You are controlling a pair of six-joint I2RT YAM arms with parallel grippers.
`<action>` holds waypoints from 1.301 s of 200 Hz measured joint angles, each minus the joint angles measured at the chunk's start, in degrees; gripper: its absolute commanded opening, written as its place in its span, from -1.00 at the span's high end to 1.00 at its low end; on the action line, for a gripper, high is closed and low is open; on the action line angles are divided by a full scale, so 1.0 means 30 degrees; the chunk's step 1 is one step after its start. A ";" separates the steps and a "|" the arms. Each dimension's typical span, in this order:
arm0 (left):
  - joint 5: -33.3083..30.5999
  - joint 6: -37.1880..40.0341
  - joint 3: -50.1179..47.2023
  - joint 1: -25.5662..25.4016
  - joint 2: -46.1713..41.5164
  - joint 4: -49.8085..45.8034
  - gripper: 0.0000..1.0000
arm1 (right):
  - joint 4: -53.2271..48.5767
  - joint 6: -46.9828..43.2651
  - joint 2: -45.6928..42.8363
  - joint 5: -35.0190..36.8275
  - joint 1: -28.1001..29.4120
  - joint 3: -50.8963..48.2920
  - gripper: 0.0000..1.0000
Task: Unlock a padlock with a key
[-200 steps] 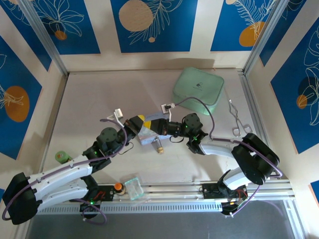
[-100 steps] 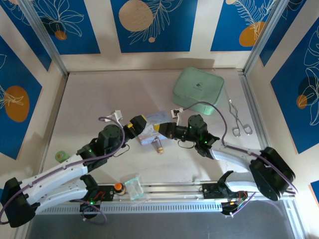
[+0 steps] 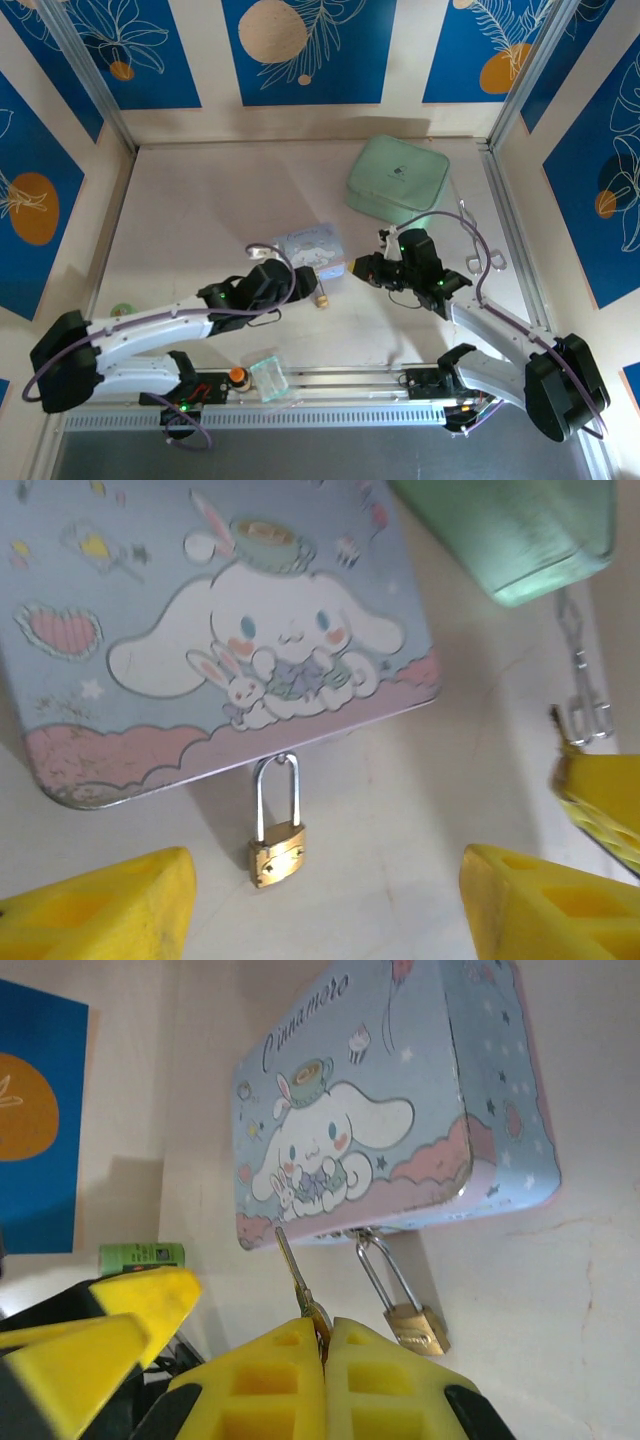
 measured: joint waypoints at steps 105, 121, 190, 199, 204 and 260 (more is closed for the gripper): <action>0.0503 -0.1158 0.2827 -0.0736 0.7184 0.0510 -0.30 | -0.0554 -0.0131 -0.0124 0.0015 0.0000 -0.1173 0.95; 0.0488 -0.1158 0.2841 -0.0736 0.7905 0.0532 -0.30 | -0.0561 -0.0131 -0.0124 0.0007 0.0000 -0.1202 0.95; -0.0168 -0.1617 0.3126 -0.0729 0.9078 0.0612 -0.10 | -0.0787 -0.0124 -0.0393 0.0168 0.0000 -0.1749 0.95; -0.0284 -0.1668 0.3126 -0.0736 0.9216 0.0714 -0.10 | -0.0794 -0.0124 -0.0393 0.0211 0.0000 -0.1756 0.95; -0.0299 -0.1668 0.3126 -0.0736 0.9245 0.0721 -0.10 | -0.0801 -0.0124 -0.0393 0.0233 0.0000 -0.1756 0.95; -0.0306 -0.1647 0.3694 -0.0736 0.9806 0.0612 0.21 | -0.0816 -0.0117 -0.0393 0.0299 0.0000 -0.1807 0.95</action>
